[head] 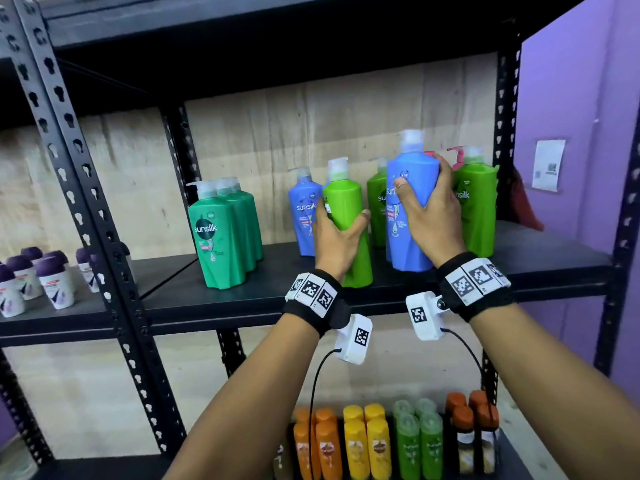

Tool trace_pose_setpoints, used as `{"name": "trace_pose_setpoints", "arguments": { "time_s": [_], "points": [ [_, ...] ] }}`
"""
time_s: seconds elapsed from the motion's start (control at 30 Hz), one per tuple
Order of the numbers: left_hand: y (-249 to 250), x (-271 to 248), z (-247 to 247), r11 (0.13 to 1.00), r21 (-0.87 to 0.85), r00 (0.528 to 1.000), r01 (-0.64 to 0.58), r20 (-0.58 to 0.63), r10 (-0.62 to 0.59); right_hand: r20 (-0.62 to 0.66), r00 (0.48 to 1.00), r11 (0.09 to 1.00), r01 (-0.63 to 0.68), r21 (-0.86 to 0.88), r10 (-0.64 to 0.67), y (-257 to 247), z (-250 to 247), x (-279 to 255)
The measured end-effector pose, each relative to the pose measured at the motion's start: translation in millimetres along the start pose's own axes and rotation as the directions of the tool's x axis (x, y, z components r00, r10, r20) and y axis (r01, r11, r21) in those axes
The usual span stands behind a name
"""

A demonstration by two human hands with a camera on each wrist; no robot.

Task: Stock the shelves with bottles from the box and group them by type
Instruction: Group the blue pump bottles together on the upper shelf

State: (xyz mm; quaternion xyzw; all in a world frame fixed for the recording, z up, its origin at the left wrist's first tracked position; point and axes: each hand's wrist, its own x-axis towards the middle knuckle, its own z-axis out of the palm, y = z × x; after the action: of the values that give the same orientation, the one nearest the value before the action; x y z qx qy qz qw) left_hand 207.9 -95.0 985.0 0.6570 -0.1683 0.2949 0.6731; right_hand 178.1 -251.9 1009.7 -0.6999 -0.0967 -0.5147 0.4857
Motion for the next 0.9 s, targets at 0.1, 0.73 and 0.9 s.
{"name": "trace_pose_setpoints", "arguments": {
  "time_s": [0.1, 0.73, 0.9],
  "points": [
    [2.4, -5.8, 15.6, 1.0, -0.015, 1.0, 0.017, 0.009, -0.017, -0.021, 1.0, 1.0, -0.005, 0.019, 0.005, -0.7, -15.3, 0.5],
    [-12.0, 35.4, 65.8, 0.944, 0.324, 0.941, 0.065, 0.295, -0.166, -0.101, 0.995, 0.999, 0.017, -0.042, -0.022, 14.2, -61.2, 5.1],
    [-7.7, 30.9, 59.1, 0.896, 0.443, 0.955, 0.017, 0.257, -0.145, -0.078, 0.996, 0.999, 0.026, -0.043, -0.029, 15.4, -58.8, 3.2]
  ]
}}
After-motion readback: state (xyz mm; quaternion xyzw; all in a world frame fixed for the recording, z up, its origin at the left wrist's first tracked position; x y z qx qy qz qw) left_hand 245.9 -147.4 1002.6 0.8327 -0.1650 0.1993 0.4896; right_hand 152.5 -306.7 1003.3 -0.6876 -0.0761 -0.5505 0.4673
